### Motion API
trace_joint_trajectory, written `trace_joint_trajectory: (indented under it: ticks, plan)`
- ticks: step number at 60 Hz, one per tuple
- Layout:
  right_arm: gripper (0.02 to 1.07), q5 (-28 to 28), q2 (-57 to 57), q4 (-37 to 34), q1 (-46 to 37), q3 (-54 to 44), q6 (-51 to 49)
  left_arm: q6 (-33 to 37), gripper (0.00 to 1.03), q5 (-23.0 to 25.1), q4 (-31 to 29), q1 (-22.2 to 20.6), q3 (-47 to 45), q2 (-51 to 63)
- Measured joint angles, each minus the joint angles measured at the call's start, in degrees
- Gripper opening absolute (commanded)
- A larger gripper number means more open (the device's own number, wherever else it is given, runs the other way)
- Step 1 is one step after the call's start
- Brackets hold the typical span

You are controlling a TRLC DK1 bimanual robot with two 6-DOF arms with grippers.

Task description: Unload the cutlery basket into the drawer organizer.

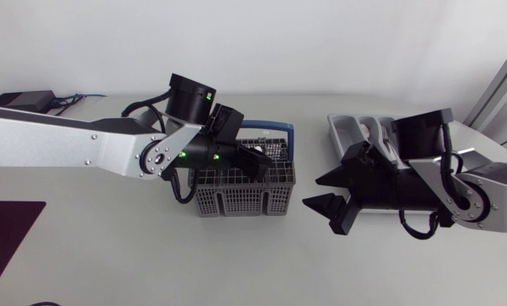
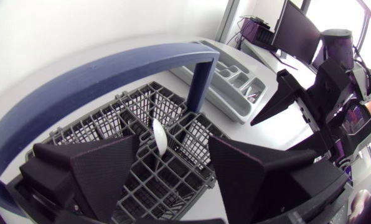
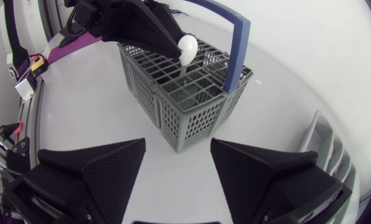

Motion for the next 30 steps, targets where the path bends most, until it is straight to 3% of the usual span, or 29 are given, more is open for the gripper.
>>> trace_joint_trajectory:
  ticks: [18,24,30]
  plan:
    - [0.78,-0.17,3.15,1.18,0.68,0.02,-0.04,-1.51,0.64,0.00,5.25,0.70,-2.25,0.04]
    - [0.78,-0.39,3.32,1.40,0.87,0.02,-0.04,-1.92,0.63,0.00,7.19,0.68,-3.61,0.04]
    - [0.78,-1.03,3.32,1.68,1.57,0.02,-0.04,-2.19,0.55,-0.02,8.26,0.68,-4.57,0.04]
